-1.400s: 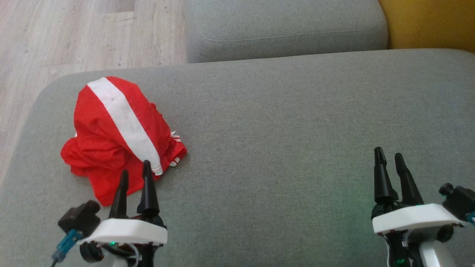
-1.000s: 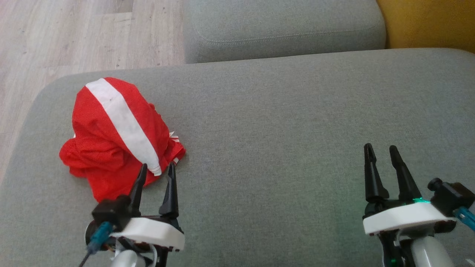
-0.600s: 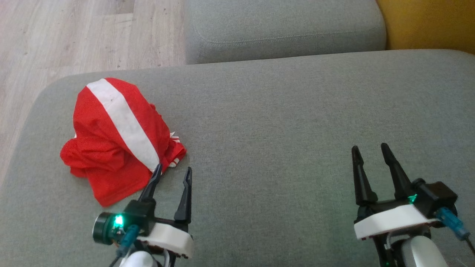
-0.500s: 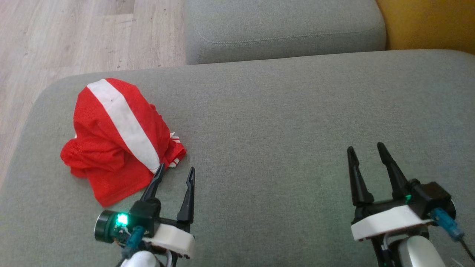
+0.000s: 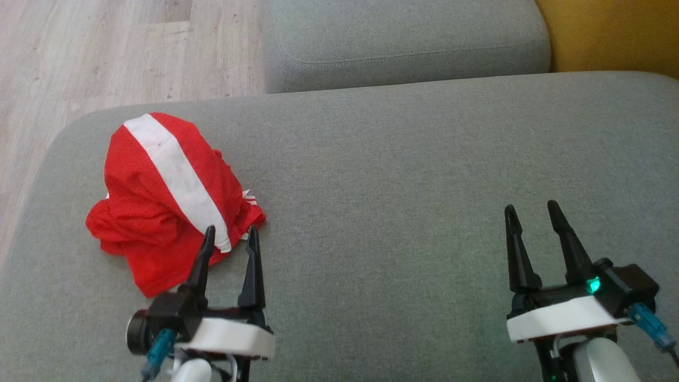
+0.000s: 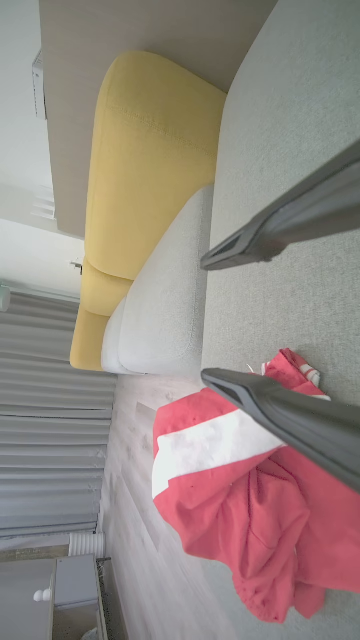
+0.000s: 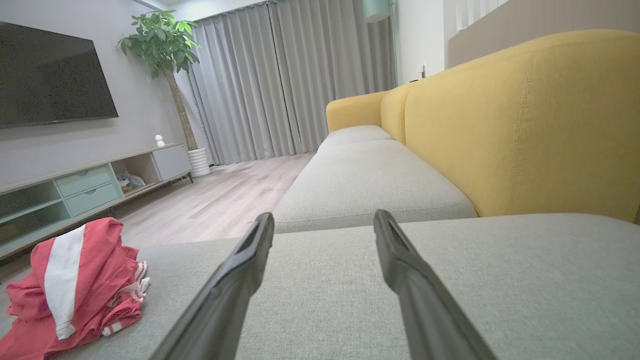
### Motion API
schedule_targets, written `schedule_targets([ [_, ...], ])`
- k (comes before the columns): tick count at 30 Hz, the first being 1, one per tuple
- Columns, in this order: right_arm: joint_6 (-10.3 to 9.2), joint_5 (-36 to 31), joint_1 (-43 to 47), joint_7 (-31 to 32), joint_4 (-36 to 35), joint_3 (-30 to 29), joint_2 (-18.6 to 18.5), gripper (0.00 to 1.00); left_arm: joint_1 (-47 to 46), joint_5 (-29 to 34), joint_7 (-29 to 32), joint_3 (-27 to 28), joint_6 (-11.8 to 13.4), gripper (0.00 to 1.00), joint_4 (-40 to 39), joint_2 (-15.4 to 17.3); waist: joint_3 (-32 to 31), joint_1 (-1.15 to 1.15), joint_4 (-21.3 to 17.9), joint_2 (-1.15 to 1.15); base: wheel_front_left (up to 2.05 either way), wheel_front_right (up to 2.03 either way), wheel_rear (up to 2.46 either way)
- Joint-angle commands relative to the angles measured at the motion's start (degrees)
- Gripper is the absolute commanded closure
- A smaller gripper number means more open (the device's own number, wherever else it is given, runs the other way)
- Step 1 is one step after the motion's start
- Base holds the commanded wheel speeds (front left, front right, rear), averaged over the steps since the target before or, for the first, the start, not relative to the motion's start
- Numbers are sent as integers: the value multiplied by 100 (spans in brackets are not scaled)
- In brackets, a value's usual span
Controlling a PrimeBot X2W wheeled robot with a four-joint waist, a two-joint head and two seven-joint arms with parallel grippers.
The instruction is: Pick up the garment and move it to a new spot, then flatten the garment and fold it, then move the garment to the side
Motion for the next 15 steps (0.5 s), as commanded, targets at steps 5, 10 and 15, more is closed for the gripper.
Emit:
schedule_targets([
  [5, -4, 252, -86, -151, 45, 125, -45, 0, 45, 460, -161, 456, -324, 0, -139, -132, -14, 0, -11, 0, 0, 0, 0],
  [10, -4, 205, -124, -236, 208, 234, -47, 0, 179, 836, -246, 600, -546, 0, 112, -284, -45, 0, -42, 0, 0, 0, 0],
  [15, -4, -29, -137, -321, 296, 346, -49, 0, 193, 1248, -331, 700, -708, 0, 212, -405, -67, 0, -48, 0, 0, 0, 0],
])
